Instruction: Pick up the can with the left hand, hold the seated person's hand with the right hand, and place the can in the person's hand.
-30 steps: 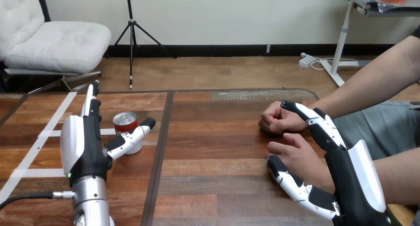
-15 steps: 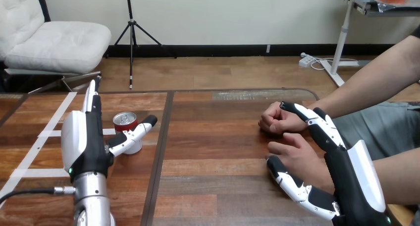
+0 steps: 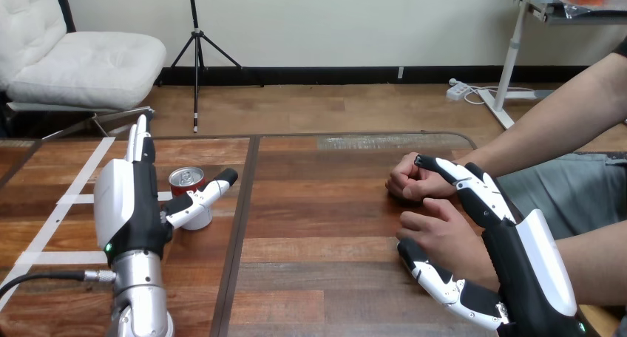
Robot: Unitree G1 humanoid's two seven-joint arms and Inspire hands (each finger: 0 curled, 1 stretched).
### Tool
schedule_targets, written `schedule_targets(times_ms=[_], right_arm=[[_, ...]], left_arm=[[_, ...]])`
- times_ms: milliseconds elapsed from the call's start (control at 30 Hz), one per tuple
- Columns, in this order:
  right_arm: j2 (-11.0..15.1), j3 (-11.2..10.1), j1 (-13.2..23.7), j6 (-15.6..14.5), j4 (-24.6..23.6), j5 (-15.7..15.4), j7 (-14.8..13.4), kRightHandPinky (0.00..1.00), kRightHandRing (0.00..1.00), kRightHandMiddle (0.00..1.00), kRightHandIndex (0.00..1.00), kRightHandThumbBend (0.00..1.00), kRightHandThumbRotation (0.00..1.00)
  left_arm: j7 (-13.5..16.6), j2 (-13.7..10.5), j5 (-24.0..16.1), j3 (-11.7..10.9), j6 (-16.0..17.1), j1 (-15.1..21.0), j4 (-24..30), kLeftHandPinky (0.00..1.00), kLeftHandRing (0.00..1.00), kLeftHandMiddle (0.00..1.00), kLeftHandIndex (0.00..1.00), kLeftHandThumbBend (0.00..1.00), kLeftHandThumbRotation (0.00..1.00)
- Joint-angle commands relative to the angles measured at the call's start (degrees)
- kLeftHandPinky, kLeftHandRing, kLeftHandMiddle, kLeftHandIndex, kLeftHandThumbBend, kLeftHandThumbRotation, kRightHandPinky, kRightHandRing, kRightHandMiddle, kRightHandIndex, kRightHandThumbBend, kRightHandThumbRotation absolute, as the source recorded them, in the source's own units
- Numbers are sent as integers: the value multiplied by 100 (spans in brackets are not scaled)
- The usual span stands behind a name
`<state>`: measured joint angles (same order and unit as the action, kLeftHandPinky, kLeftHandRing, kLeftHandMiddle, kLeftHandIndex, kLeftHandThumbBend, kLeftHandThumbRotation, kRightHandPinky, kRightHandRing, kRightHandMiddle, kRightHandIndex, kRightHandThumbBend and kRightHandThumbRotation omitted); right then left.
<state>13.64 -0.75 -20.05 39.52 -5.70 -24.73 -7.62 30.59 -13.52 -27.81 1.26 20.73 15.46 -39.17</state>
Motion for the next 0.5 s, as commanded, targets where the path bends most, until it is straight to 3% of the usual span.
schedule_targets(times_ms=[0,467], right_arm=[[43,-19,333,58,-77,69,2,100,92,89,86,42,34],[57,-6,323,59,-93,38,-1,100,92,88,86,43,34]], left_arm=[[-27,-157,-62,101,-87,474,-29,80,90,96,97,90,47],[-97,-169,-74,195,-272,675,-203,78,89,95,96,91,48]])
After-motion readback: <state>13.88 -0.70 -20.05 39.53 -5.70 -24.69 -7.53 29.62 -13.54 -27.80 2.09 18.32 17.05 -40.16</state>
